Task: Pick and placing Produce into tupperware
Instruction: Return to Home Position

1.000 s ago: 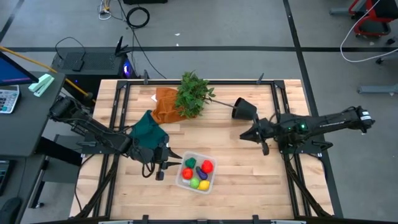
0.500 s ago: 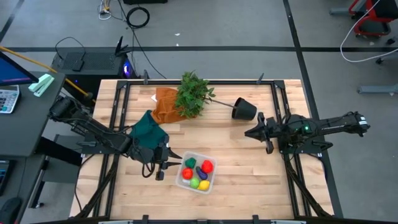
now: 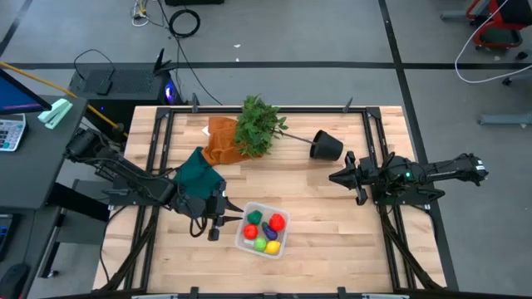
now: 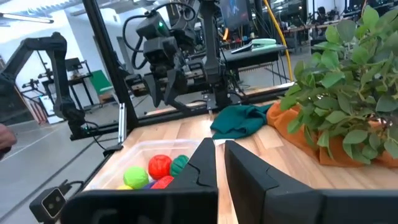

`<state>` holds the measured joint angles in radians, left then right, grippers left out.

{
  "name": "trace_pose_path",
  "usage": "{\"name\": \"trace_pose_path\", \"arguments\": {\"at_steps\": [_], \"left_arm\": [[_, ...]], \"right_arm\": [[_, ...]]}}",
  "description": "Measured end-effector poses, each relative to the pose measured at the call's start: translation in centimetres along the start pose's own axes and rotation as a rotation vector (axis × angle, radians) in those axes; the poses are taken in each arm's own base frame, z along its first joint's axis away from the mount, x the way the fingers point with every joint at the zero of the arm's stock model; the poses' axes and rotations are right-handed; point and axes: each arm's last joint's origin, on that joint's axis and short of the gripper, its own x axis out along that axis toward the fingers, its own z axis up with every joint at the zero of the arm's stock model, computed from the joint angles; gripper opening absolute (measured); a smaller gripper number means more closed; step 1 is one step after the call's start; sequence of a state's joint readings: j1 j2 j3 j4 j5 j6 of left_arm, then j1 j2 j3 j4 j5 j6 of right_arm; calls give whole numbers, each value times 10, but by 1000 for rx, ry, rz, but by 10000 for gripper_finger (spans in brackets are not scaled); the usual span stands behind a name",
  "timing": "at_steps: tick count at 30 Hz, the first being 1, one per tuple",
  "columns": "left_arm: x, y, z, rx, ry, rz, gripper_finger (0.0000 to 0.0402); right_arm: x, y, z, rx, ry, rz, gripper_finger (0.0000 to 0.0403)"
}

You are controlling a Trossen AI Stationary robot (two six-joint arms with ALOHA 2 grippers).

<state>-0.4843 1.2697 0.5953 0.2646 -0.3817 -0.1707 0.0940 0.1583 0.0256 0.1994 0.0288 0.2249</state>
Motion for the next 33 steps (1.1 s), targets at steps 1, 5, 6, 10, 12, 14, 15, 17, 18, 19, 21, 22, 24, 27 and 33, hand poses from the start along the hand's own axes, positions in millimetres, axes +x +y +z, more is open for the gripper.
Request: {"name": "trace_pose_path", "arguments": {"at_steps": [1, 5, 6, 10, 12, 14, 15, 17, 18, 19, 21, 22, 24, 27, 33], "left_arm": [[0, 0, 0, 0, 0, 0, 107], [0, 0, 0, 0, 0, 0, 107], [0, 0, 0, 0, 0, 0, 107], [0, 0, 0, 0, 0, 0, 107], [0, 0, 0, 1, 0, 0, 107], [0, 0, 0, 1, 0, 0, 107], [0, 0, 0, 2, 0, 0, 107], [0, 0, 0, 3, 0, 0, 107], [0, 0, 0, 3, 0, 1, 107], [0, 0, 0, 4, 0, 3, 107], [0, 0, 0, 8, -1, 8, 107], [0, 0, 0, 9, -2, 10, 107], [0, 0, 0, 8, -2, 10, 107], [0, 0, 0, 7, -3, 10, 107], [0, 0, 1, 3, -10, 13, 107]], "right_arm": [[0, 0, -1, 0, 0, 0, 0], [0, -1, -2, 3, -11, -13, 0], [0, -1, -2, 3, -11, -17, 0], [0, -1, -3, 3, -6, -21, 0], [0, -2, -4, 3, 5, -24, 0], [0, -2, -5, 3, 14, -26, 0], [0, -2, -5, 3, 16, -26, 0], [0, -2, -5, 2, 19, -28, 0], [0, -2, -5, -5, 19, -28, 0], [0, -2, -5, -16, 15, -34, 0], [0, -4, -5, -37, 8, -61, 0], [0, -5, -4, -44, 6, -73, 0], [0, -7, -4, -50, 1, -96, 0], [0, -10, -3, -55, 1, -102, 0], [-1, -15, -2, -30, 4, -83, 0]]}}
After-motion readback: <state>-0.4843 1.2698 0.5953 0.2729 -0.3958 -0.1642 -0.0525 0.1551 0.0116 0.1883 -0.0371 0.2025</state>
